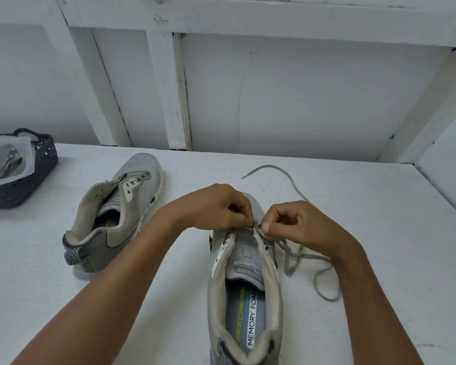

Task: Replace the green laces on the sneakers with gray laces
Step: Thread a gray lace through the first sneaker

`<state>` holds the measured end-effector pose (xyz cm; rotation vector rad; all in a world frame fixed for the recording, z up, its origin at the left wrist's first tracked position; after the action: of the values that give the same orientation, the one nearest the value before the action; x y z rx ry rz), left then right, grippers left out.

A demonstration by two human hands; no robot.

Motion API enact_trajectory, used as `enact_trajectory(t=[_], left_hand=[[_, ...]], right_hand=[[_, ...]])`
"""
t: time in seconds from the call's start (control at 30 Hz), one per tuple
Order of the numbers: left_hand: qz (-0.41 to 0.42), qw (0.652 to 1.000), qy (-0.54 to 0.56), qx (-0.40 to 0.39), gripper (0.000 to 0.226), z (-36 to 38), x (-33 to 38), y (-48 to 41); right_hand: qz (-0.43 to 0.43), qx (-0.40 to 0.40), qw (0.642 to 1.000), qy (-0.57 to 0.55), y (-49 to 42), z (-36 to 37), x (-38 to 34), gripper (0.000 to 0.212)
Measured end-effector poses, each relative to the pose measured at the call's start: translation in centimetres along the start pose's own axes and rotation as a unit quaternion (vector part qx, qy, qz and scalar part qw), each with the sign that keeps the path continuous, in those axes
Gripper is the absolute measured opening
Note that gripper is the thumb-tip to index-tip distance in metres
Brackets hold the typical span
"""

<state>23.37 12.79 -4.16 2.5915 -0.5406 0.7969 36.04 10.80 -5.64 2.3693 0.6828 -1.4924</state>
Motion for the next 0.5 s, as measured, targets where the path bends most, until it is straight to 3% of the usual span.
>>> enact_trajectory(t=[0.13, 0.3, 0.5], left_hand=[[-0.022, 0.999, -0.044, -0.004, 0.006, 0.3, -0.3, -0.4], [-0.031, 0.994, -0.098, -0.032, 0.013, 0.7, 0.2, -0.7], [-0.039, 0.992, -0.108, -0.056, 0.013, 0.9, 0.4, -0.8]], right_hand=[[0.067, 0.000, 0.998, -0.015, -0.1, 0.6, 0.8, 0.029], [0.124, -0.059, 0.990, -0.017, 0.4, 1.7, 1.3, 0.035], [0.122, -0.038, 0.989, -0.078, 0.0, 1.6, 2.0, 0.019]])
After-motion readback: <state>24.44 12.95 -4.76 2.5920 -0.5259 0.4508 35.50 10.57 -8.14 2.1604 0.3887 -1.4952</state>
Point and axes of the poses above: each hand's wrist, its own y-axis away from the middle knuckle, its own z-axis out of the palm, x = y × z, the point moved 9 cm from there along -y, towards the middle knuckle, and after that the axes turned 8 degrees about -z, right-handed, at the moved point
